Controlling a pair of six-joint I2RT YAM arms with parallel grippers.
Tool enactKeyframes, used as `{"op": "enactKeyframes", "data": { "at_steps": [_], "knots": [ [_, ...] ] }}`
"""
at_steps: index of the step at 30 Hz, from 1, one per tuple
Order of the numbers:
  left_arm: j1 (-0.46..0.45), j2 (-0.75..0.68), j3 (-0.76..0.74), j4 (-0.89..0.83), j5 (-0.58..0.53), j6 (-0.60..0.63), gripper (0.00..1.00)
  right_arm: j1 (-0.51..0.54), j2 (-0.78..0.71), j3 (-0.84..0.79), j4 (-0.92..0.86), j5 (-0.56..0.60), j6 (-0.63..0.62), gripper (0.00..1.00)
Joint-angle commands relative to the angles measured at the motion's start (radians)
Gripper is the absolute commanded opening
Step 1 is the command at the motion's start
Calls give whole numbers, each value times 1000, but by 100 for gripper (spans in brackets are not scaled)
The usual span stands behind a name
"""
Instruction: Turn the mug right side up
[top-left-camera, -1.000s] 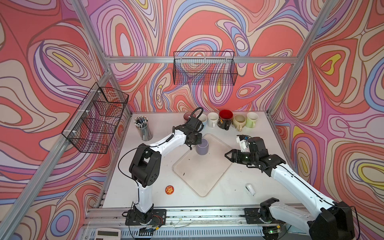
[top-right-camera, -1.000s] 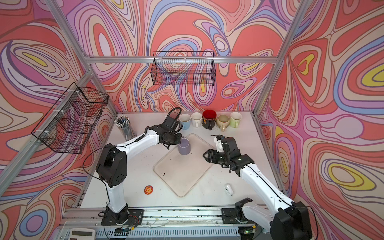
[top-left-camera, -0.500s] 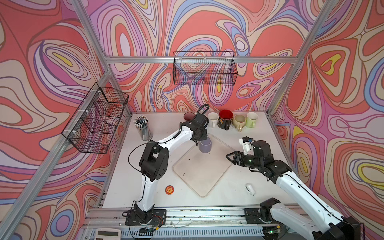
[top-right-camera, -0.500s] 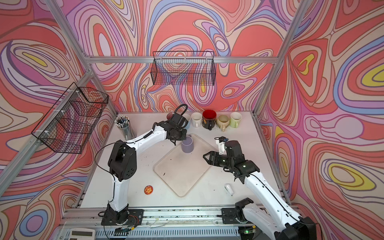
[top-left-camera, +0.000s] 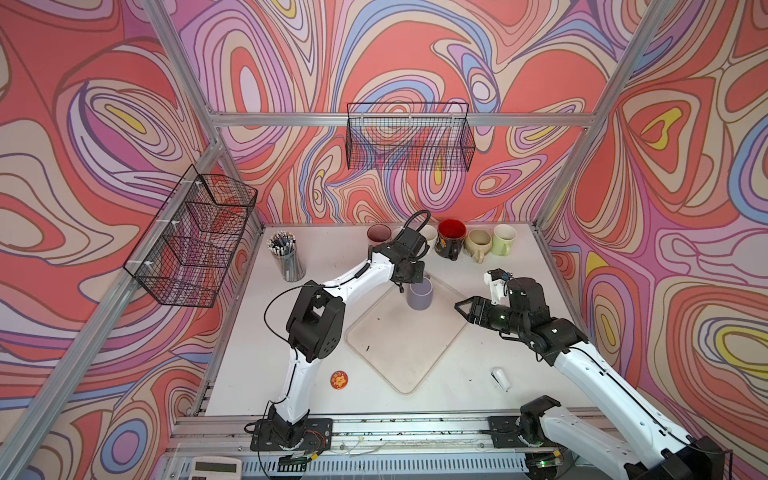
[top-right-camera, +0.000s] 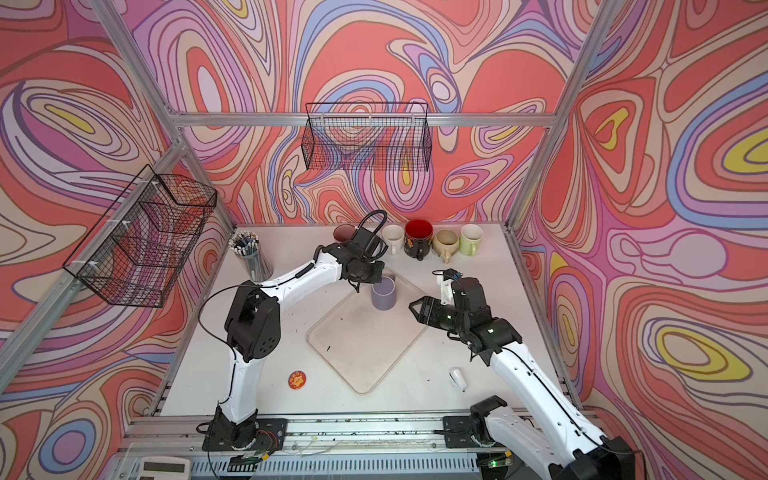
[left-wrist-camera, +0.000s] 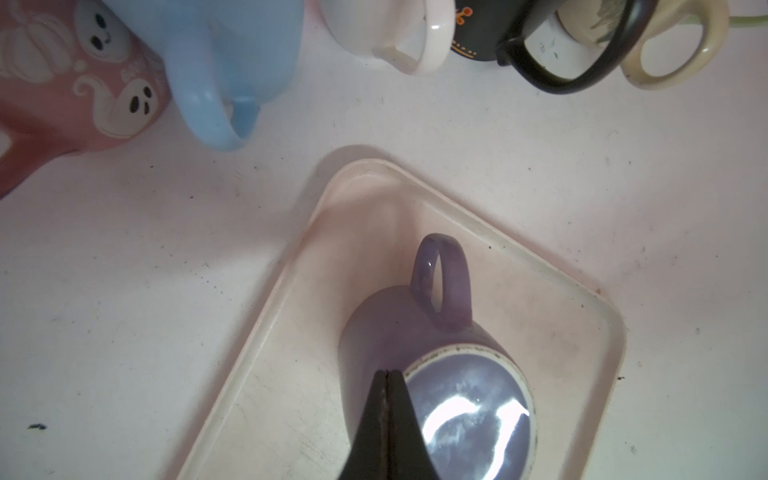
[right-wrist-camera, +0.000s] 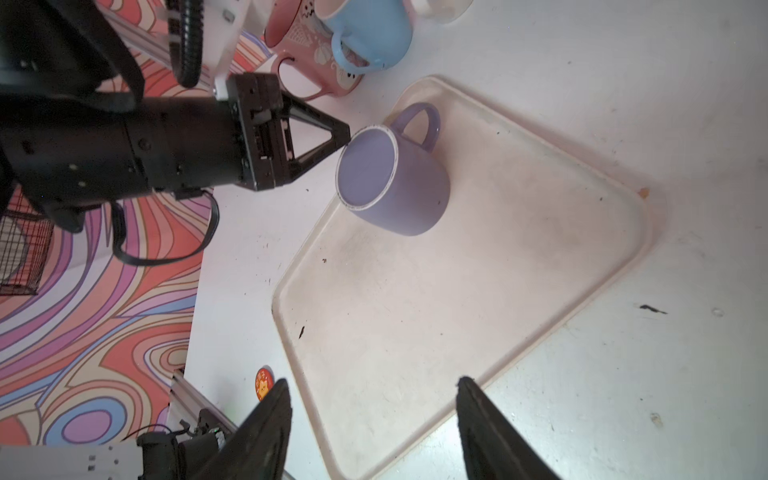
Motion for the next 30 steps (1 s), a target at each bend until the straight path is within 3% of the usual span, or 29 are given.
{"op": "enactKeyframes", "data": {
  "at_steps": [1, 14, 22, 30],
  "knots": [
    [-27, 26, -41, 9, 54, 18, 0, -1, 49, 48, -21, 87, 19, 64],
    [-103, -65, -183, 131, 99, 11, 0, -94, 347, 194, 16, 103, 8, 65],
    [-120, -183, -256, 177, 78, 7, 0, -98, 581, 310, 19, 165, -44, 65],
    [-142, -360, -399, 213, 48, 21, 18, -70, 759, 443, 2, 188, -91, 66]
  ]
}}
